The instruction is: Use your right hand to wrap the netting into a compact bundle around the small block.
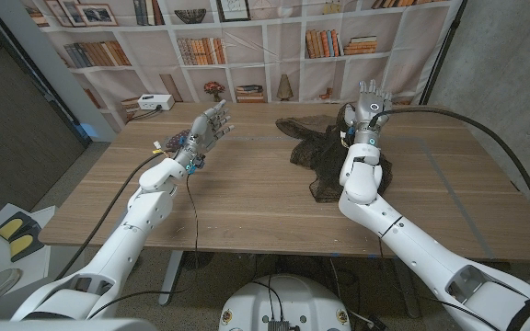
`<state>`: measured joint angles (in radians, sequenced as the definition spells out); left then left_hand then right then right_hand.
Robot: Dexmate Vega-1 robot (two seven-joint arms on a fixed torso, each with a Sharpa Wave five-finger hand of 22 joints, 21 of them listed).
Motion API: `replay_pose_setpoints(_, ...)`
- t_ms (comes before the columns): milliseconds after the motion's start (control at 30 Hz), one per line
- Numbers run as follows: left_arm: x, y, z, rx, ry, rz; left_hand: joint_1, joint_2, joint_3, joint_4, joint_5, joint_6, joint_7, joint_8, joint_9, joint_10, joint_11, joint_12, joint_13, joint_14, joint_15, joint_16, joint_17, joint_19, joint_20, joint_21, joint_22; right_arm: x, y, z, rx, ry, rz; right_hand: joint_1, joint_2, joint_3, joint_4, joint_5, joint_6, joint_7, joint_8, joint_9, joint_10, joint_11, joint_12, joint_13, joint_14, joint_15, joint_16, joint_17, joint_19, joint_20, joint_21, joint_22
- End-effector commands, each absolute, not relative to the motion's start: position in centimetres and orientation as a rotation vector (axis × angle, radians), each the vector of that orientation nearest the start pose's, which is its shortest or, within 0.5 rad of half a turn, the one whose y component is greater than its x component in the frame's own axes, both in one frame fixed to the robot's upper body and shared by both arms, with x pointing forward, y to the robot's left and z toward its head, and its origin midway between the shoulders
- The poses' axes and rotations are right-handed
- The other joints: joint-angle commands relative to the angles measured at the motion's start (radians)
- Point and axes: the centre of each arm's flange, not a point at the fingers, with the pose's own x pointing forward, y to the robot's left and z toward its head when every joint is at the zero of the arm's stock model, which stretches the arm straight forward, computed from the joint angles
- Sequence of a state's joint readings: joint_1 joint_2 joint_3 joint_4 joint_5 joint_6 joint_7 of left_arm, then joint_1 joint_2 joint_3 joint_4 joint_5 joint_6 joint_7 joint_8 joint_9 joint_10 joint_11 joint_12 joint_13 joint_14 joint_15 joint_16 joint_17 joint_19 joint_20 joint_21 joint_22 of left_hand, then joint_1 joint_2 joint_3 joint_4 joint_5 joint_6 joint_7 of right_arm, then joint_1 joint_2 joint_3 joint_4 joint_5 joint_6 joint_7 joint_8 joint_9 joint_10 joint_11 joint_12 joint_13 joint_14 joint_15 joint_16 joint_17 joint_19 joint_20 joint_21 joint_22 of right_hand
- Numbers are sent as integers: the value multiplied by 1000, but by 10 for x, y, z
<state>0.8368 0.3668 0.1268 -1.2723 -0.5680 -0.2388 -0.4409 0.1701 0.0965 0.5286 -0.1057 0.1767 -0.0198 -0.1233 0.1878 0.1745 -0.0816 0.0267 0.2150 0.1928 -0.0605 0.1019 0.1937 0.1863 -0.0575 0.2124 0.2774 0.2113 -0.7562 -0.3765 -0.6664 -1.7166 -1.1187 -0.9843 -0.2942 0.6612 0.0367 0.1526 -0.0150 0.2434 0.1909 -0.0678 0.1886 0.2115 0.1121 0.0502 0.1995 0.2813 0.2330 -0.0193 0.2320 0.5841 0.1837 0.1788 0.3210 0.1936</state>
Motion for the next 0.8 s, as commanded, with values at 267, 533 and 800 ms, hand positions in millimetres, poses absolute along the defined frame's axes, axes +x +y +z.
replay_pose_setpoints(267, 645, 305, -2, -61, -683, -416, -5, 1, 8, -3, 2, 4, -4, -2, 5, -4, -5, -2, 3, 10, 3, 0, 2, 5, 1, -1, 3, 574, -169, 95, -1209, -653, -729, 37, 73, 55, -41, -8, 165, 0, 54, -3, 174, -31, 63, 1, 123, -48, 47, -17, 123, -50, 34, 2)
replay_pose_setpoints(533, 645, 309, -5, -76, -687, -403, -5, 1, 9, -3, 2, 4, -4, -2, 5, -2, -4, -1, 3, 10, 2, 0, 2, 5, 1, -1, 3, 593, -132, 105, -1372, -635, -529, -74, 0, -12, -12, -25, 97, 10, 14, -4, 136, -29, 40, 4, 53, -21, 18, -22, 72, -36, 8, 3)
replay_pose_setpoints(800, 641, 313, -8, -80, -690, -390, -5, 1, 9, -3, 2, 5, -4, -1, 5, 3, 0, 1, 3, 11, 2, 0, 2, 5, 1, -1, 3, 617, -105, 111, -1519, -612, -372, -110, -21, -34, -6, -16, 30, 18, -1, -1, 72, -22, 16, 8, -24, 4, -15, -31, 27, -19, -15, 4)
